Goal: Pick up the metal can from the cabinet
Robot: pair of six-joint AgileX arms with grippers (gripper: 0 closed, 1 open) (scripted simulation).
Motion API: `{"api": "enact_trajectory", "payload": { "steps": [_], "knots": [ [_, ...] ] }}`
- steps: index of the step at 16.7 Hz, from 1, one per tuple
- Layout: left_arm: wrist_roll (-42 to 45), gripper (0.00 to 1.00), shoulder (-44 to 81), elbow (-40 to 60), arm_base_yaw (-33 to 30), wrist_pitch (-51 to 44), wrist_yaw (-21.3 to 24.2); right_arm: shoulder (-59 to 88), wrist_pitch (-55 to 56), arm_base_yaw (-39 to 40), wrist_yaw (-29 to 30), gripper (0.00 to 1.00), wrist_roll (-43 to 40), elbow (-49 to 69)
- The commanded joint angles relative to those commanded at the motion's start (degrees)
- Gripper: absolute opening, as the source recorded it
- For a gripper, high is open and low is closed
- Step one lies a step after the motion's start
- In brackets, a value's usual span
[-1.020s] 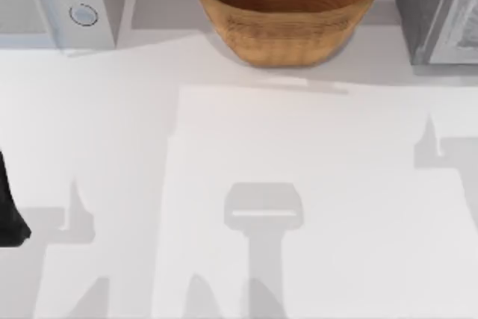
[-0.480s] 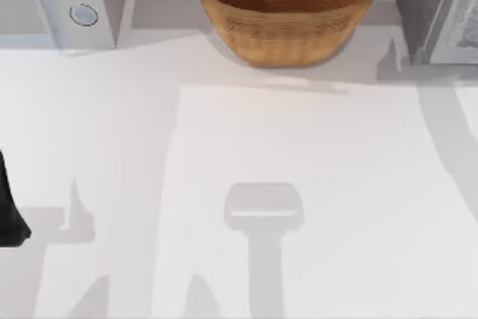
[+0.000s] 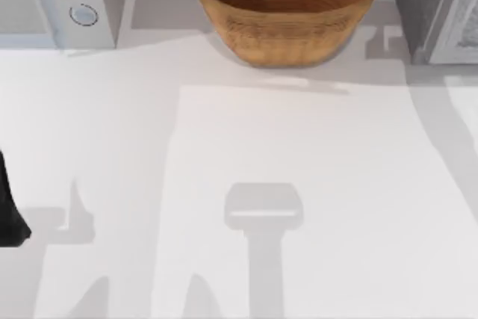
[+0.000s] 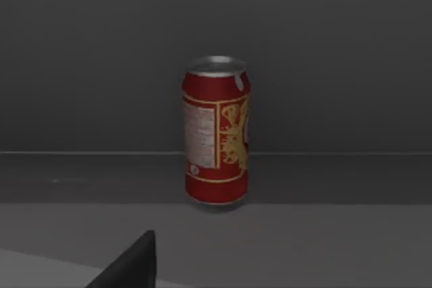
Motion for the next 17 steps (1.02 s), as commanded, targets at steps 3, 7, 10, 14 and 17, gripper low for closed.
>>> {"api": "enact_trajectory", "payload": {
  "steps": [3, 7, 10, 14, 17],
  "knots": [
    [0.0, 1.00, 0.0, 0.0, 0.0, 0.0, 0.0, -0.2, 0.1, -0.2, -0.1, 1.00, 0.0, -0.2],
    [0.0, 1.00, 0.0, 0.0, 0.0, 0.0, 0.0, 3.9, 2.6, 0.4, 1.1, 1.00, -0.2, 1.4],
    [0.0, 1.00, 0.0, 0.0, 0.0, 0.0, 0.0, 10.3, 6.7, 1.6, 2.6, 1.00, -0.2, 3.7],
    [0.0, 1.00, 0.0, 0.0, 0.0, 0.0, 0.0, 15.3, 10.3, 2.7, 3.8, 1.00, -0.2, 5.5],
    [0.0, 1.00, 0.0, 0.0, 0.0, 0.0, 0.0, 15.1, 10.2, 2.4, 3.7, 1.00, -0.2, 5.2]
  ]
}}
